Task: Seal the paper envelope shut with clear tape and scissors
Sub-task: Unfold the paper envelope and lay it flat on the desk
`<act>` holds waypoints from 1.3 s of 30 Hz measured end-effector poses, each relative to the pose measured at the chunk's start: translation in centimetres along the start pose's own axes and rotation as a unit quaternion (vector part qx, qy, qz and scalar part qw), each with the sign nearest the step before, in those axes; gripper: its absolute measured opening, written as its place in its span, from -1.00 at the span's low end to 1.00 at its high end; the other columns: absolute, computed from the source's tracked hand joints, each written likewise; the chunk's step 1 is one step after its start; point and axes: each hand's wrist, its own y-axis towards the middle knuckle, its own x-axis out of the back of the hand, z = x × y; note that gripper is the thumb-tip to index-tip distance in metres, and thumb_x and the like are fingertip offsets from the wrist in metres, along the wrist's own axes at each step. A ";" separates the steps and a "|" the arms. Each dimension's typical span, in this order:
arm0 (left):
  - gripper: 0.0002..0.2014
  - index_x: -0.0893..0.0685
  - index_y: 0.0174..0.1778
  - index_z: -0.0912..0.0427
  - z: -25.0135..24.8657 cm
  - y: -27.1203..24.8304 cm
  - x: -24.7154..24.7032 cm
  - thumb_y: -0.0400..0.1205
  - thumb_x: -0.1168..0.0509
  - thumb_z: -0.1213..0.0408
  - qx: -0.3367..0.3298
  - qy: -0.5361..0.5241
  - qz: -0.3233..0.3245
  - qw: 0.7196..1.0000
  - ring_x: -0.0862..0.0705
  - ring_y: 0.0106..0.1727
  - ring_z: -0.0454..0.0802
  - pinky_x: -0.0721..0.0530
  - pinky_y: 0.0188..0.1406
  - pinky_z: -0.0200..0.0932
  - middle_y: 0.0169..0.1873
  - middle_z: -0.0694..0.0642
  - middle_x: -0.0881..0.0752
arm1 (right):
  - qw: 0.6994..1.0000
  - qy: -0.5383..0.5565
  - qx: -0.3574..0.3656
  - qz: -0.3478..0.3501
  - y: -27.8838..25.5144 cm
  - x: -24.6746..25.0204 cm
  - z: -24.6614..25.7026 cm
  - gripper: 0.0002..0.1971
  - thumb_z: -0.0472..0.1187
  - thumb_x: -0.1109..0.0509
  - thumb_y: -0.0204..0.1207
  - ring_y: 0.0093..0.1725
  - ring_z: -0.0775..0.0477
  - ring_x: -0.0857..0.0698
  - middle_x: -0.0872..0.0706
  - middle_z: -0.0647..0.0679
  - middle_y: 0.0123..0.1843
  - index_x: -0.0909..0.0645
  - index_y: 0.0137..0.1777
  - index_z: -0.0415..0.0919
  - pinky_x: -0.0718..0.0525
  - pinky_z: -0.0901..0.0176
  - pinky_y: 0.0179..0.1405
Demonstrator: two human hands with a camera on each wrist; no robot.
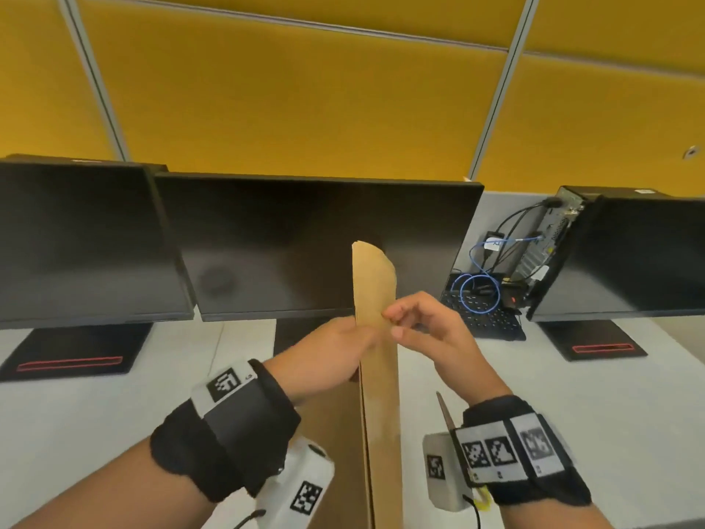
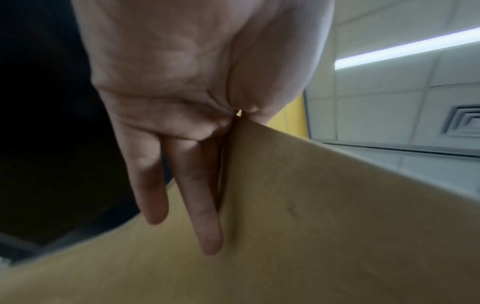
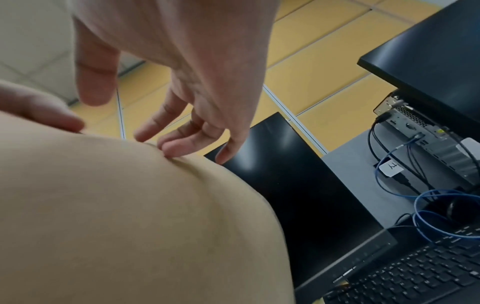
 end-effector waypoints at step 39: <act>-0.58 -0.39 0.39 0.00 4.8 -1.8 6.2 0.65 -0.33 0.18 -0.031 0.014 -0.354 0.935 -0.64 0.17 -0.09 -0.62 0.08 -0.17 0.19 -0.10 -0.61 | 0.970 -0.227 0.082 0.026 8.9 1.3 5.9 -0.87 -0.05 -0.47 0.48 -0.09 0.21 -0.59 -0.68 0.21 -0.18 -0.74 -0.06 -0.06 -0.54 0.31 -0.14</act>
